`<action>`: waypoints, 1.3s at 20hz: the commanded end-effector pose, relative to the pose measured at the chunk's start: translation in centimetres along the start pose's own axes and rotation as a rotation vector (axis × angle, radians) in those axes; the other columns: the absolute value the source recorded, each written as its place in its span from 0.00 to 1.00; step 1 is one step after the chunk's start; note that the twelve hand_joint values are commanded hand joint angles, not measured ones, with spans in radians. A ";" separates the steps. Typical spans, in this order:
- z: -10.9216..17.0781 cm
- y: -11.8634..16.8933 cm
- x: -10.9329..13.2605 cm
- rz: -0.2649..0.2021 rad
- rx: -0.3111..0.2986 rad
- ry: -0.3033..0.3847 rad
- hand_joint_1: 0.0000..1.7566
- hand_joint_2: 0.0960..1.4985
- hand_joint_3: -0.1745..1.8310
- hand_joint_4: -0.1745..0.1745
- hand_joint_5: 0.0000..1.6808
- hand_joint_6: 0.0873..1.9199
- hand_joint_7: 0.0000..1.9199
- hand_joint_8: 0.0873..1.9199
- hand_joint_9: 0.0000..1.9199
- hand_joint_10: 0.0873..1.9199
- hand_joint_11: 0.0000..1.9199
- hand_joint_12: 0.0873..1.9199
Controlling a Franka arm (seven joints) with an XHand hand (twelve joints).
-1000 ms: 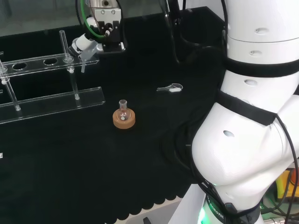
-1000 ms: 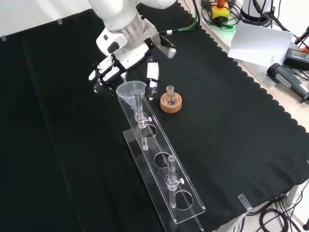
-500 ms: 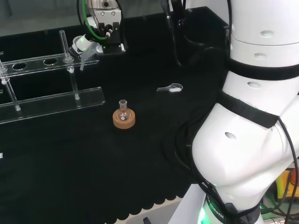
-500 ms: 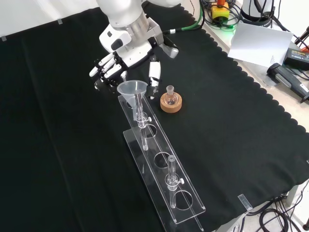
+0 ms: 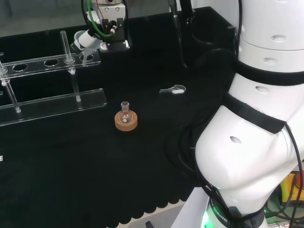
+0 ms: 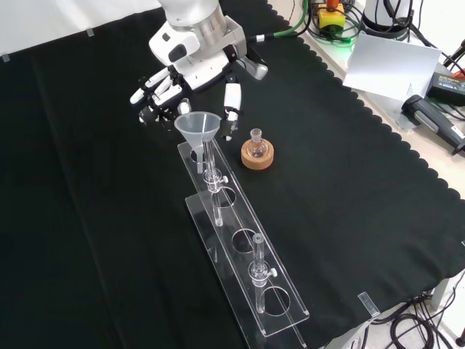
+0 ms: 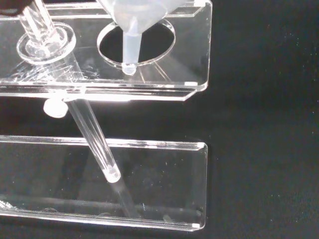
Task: Pick up the funnel from the transparent funnel stand.
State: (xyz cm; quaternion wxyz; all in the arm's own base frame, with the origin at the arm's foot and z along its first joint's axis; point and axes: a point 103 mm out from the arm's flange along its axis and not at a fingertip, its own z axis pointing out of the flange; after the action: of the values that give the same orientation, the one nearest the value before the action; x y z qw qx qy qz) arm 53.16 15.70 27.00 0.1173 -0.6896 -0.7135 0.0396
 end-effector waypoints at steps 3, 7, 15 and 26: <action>-1.7 -0.2 -1.1 0.005 -0.008 -0.039 0.44 0.50 0.11 0.14 0.00 0.00 0.48 0.35 0.21 0.37 0.00 0.00; -2.9 -0.4 -1.5 -0.025 -0.011 -0.052 0.44 0.50 0.11 0.13 0.00 0.00 0.50 0.35 0.23 0.35 0.00 0.00; -5.7 -1.0 -3.5 -0.079 -0.028 -0.053 0.45 0.50 0.11 0.12 0.00 0.00 0.53 0.37 0.27 0.35 0.00 0.00; -8.4 -1.8 -5.6 -0.068 -0.049 -0.161 0.46 0.50 0.13 0.12 0.00 0.00 0.55 0.38 0.31 0.32 0.00 0.00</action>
State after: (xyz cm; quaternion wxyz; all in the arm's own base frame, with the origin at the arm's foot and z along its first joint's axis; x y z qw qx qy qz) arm 53.93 10.36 33.51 0.0658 -0.6602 -0.7455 0.0633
